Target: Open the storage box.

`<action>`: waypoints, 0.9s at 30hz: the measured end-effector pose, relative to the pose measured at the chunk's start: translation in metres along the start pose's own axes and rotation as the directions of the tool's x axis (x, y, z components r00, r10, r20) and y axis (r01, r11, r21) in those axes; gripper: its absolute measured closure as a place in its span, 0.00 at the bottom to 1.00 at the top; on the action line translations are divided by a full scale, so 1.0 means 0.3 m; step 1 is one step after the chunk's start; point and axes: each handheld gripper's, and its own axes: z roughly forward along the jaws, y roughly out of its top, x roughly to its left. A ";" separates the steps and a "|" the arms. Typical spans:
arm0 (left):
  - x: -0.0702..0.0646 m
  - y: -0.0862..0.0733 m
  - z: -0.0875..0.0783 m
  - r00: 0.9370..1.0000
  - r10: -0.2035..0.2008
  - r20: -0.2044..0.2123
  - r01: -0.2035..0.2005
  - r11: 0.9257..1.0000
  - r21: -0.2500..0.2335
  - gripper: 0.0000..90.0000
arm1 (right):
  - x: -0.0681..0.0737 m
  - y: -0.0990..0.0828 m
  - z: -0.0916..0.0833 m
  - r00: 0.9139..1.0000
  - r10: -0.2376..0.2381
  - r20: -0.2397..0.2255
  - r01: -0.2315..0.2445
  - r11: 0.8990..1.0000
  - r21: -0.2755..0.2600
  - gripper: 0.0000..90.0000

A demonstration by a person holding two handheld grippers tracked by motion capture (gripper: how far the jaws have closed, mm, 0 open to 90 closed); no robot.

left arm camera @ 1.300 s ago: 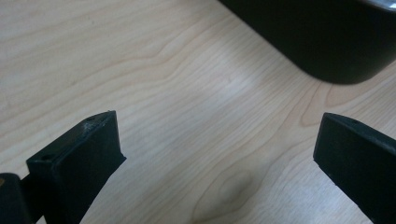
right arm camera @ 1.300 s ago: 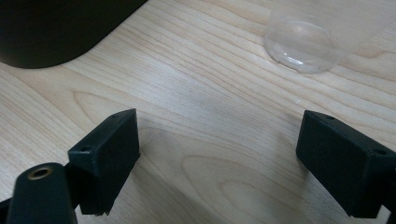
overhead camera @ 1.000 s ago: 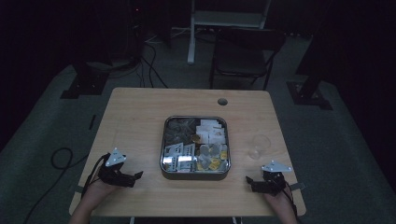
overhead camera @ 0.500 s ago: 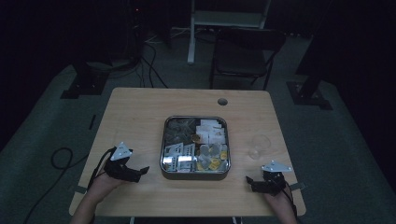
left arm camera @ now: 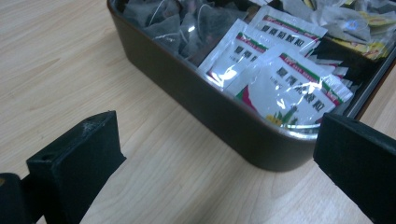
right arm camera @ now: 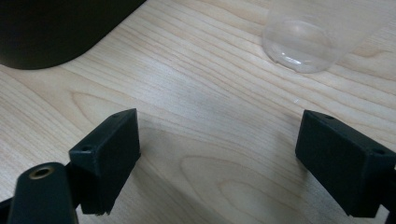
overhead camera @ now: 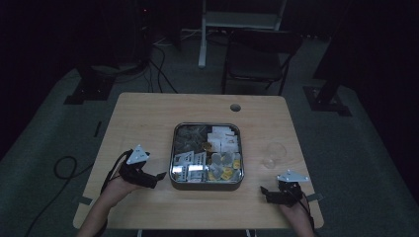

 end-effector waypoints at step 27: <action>-0.090 0.169 0.164 0.992 0.073 0.106 -0.069 0.997 -0.042 0.02 | 0.000 0.000 0.000 1.000 0.000 0.000 0.000 1.000 0.001 0.15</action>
